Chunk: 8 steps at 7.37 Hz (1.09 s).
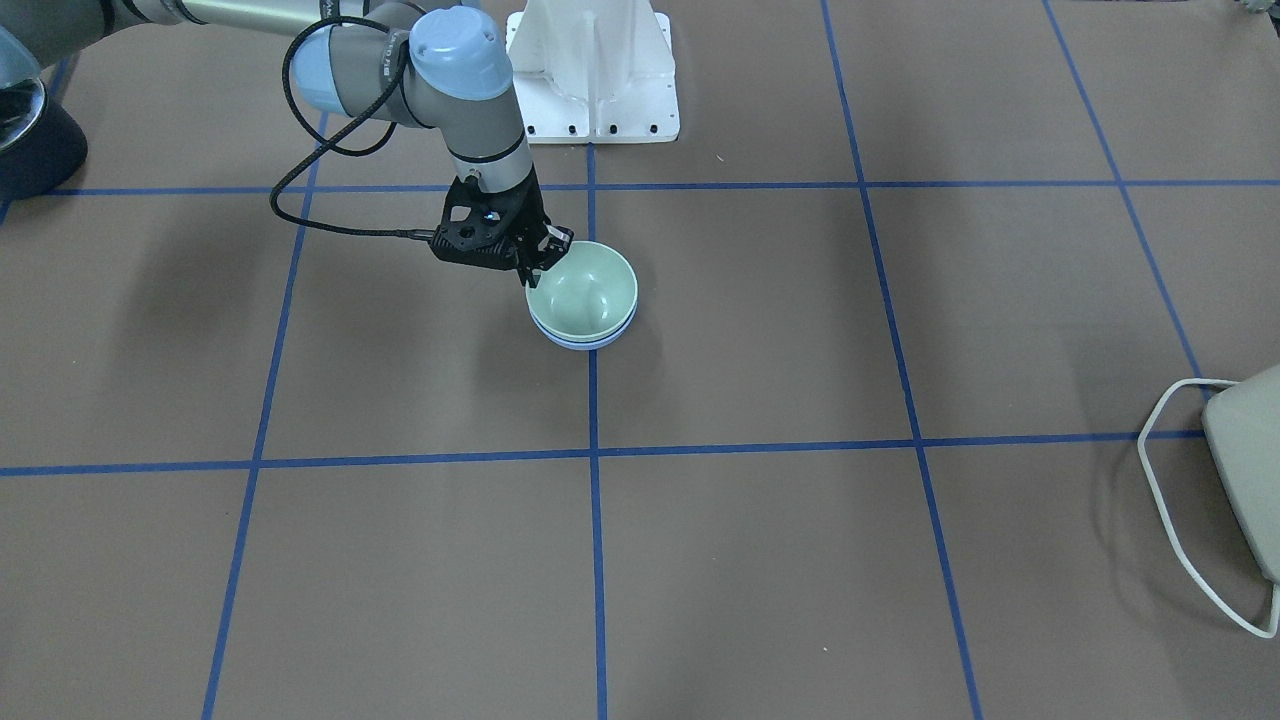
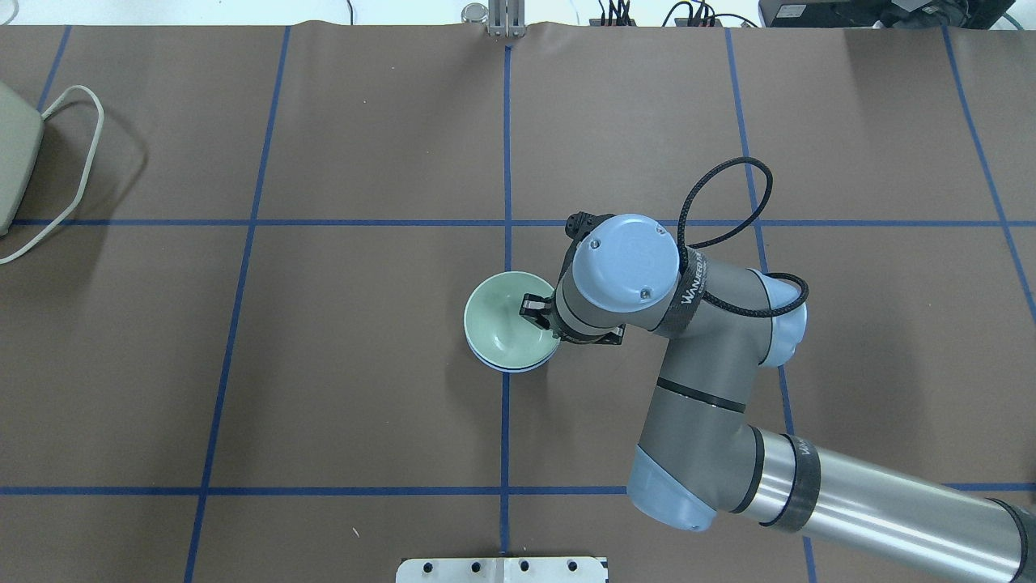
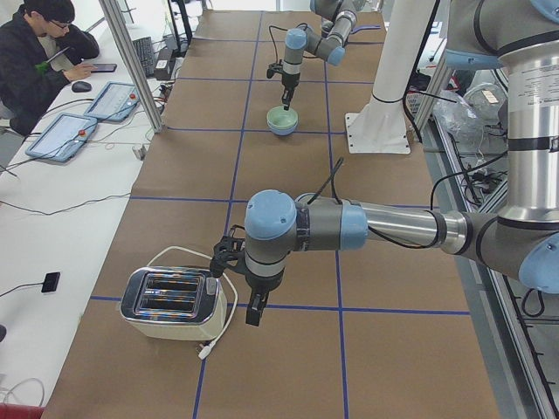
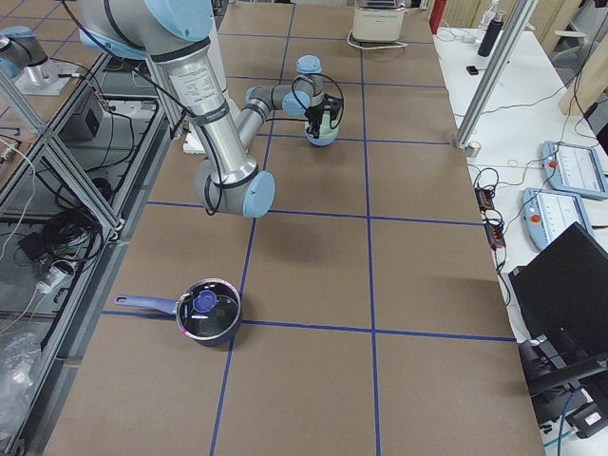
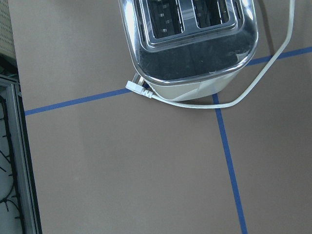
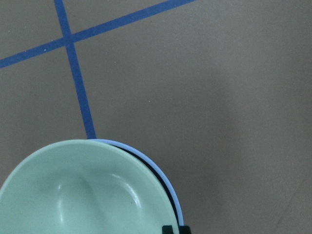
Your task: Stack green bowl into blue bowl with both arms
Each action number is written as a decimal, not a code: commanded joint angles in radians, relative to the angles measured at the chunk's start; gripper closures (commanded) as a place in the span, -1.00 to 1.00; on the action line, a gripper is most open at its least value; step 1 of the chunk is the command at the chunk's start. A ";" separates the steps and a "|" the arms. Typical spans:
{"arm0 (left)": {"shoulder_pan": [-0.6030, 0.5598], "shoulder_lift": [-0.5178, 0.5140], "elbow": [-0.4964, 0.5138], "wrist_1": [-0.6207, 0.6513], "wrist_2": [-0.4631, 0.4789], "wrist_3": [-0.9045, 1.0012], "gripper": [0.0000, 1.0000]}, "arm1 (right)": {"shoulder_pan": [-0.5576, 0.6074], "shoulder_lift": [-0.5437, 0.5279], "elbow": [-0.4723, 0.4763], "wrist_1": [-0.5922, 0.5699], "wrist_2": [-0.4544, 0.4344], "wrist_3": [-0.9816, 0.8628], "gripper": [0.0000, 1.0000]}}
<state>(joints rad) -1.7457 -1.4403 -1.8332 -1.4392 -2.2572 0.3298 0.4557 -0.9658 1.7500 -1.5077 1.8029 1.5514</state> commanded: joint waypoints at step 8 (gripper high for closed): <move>0.000 0.001 0.000 0.000 0.001 0.000 -0.95 | -0.006 0.001 -0.004 0.007 -0.002 -0.001 0.08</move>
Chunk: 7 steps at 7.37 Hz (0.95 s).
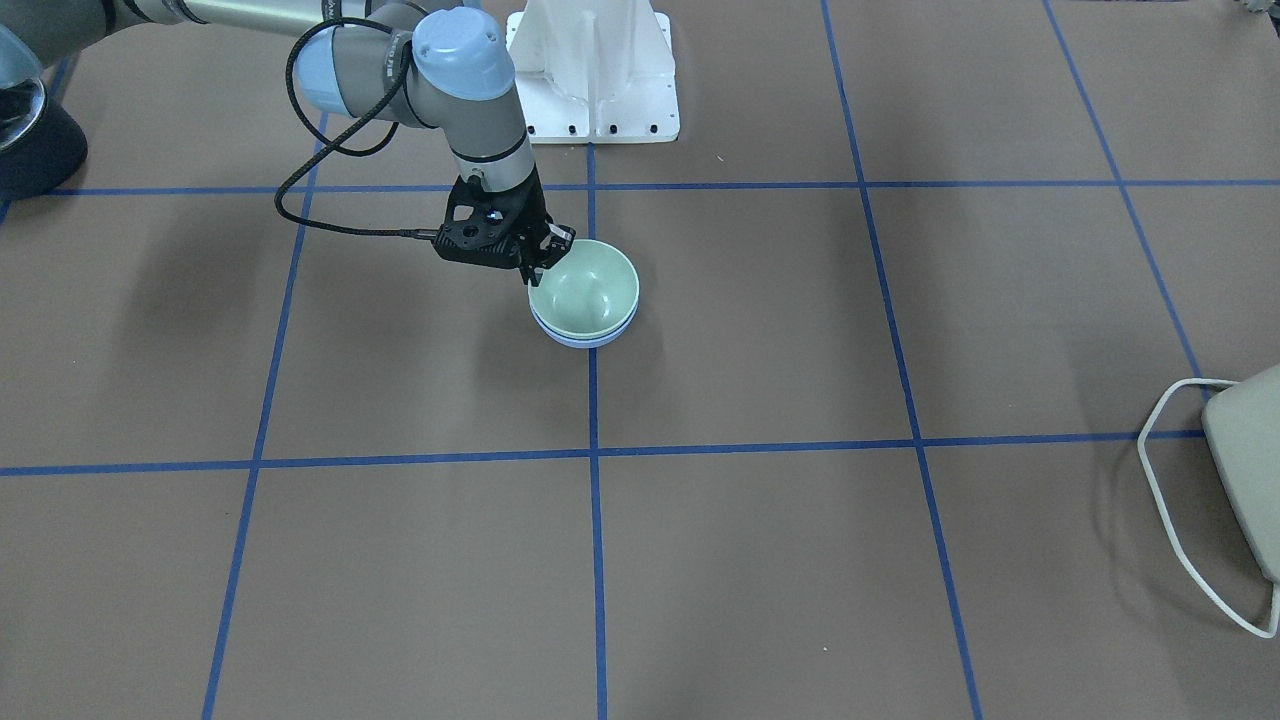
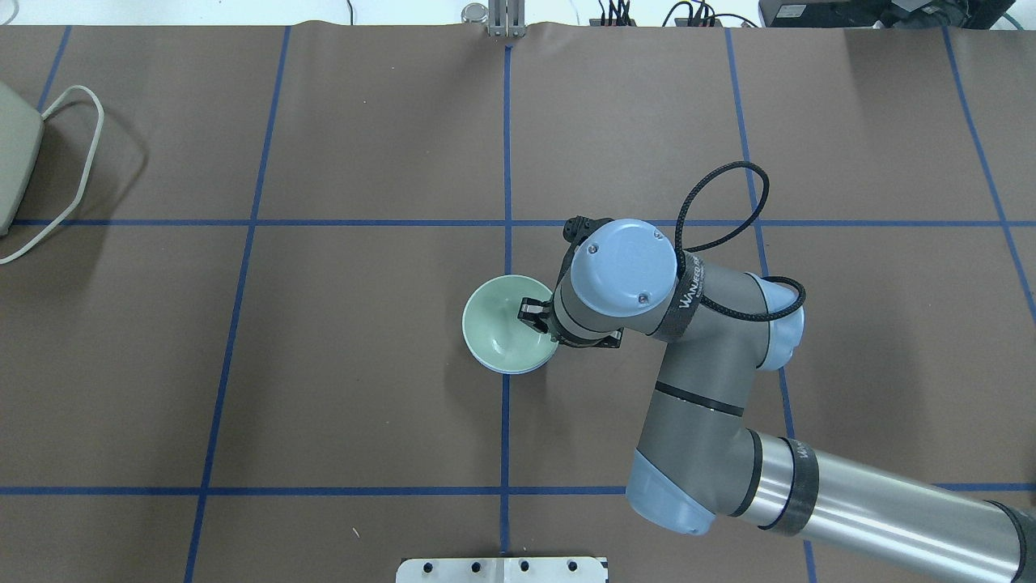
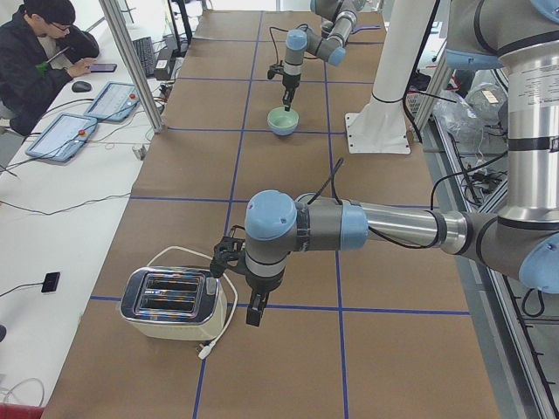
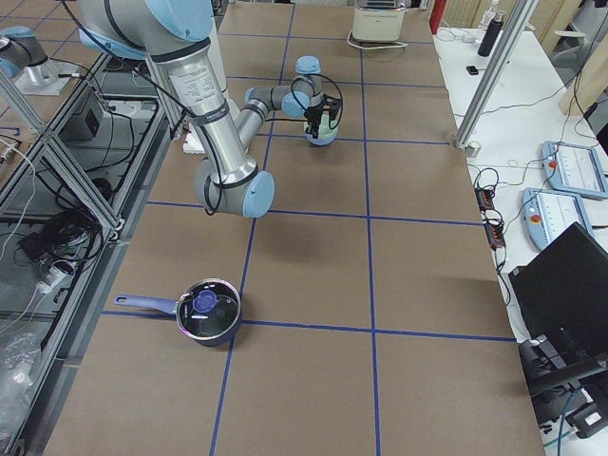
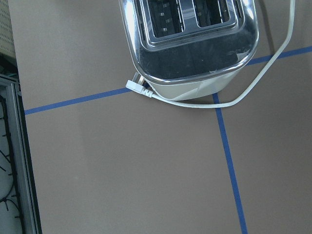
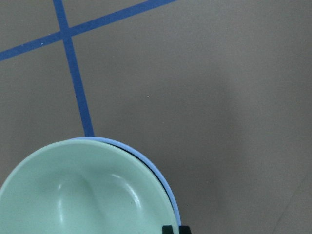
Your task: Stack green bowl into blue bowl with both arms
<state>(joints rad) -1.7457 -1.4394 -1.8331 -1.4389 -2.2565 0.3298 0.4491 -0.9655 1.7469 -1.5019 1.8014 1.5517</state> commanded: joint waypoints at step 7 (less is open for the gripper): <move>0.000 0.014 0.009 0.005 -0.009 -0.006 -0.95 | 0.324 -0.033 0.071 -0.043 0.224 -0.250 -1.00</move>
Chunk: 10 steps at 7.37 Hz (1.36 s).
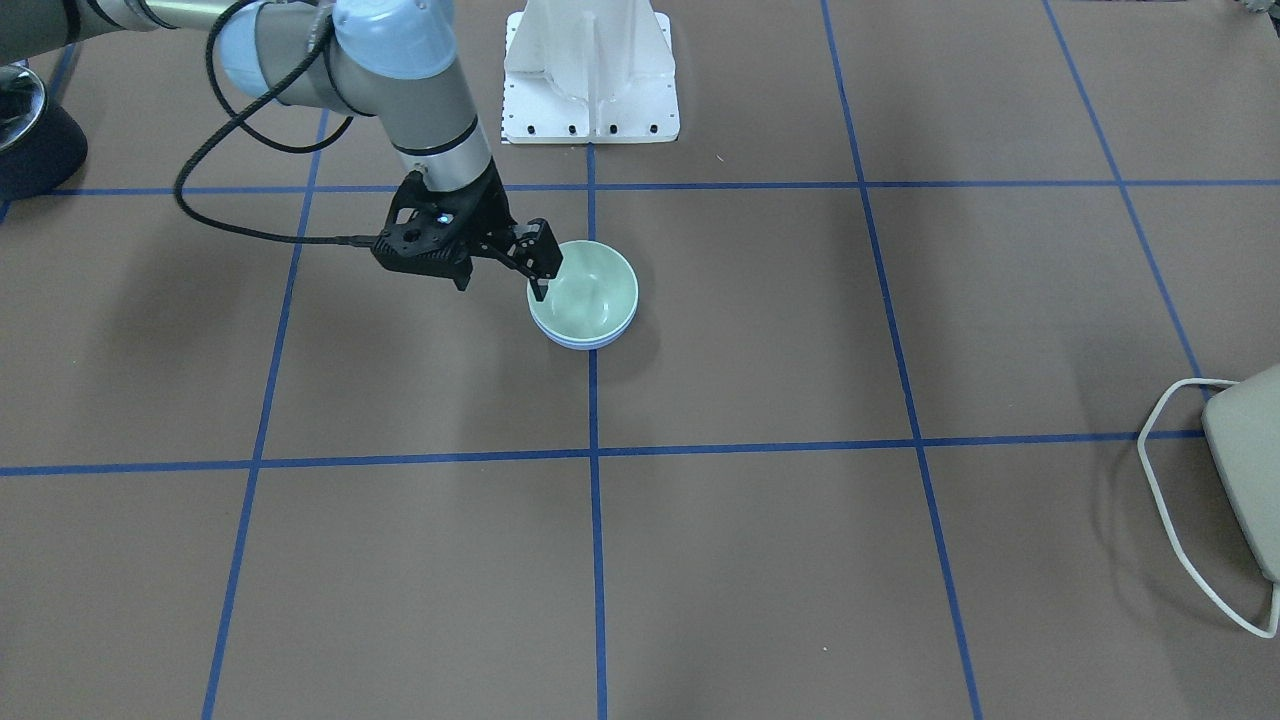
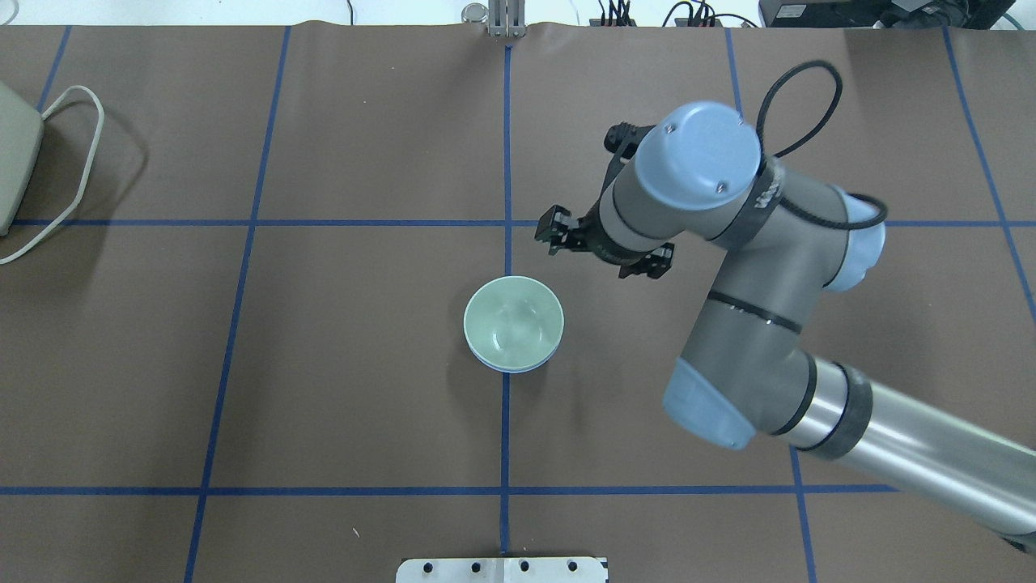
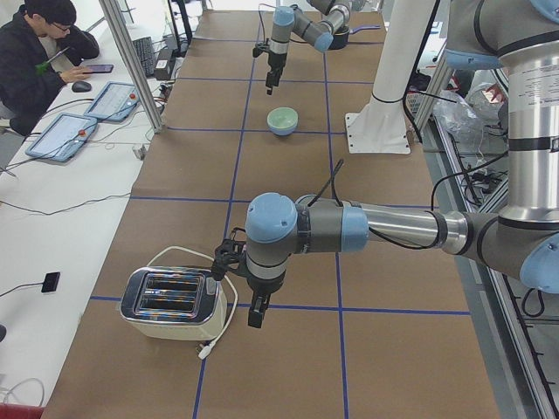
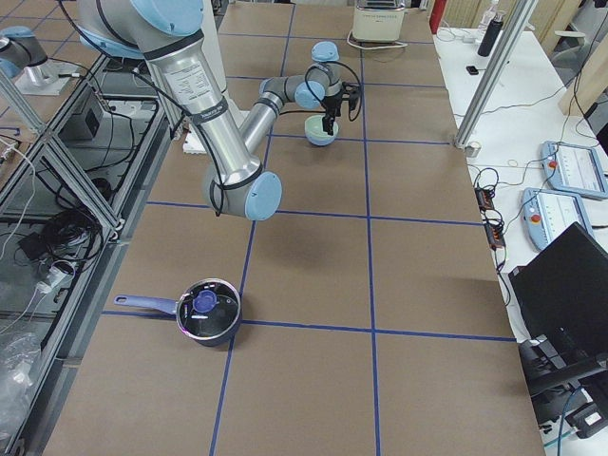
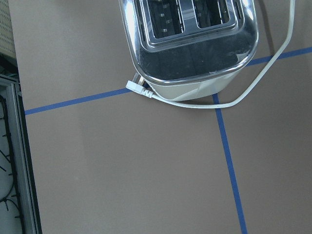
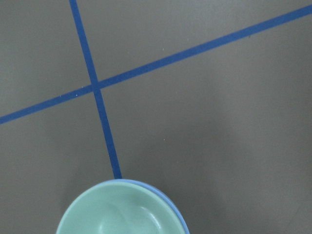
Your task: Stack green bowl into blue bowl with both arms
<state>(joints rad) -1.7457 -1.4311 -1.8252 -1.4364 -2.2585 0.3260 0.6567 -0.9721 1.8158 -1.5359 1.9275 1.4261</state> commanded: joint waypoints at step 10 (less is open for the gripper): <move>0.103 0.006 0.001 -0.116 -0.058 -0.358 -0.95 | 0.857 -0.822 0.002 0.008 0.294 -1.382 -1.00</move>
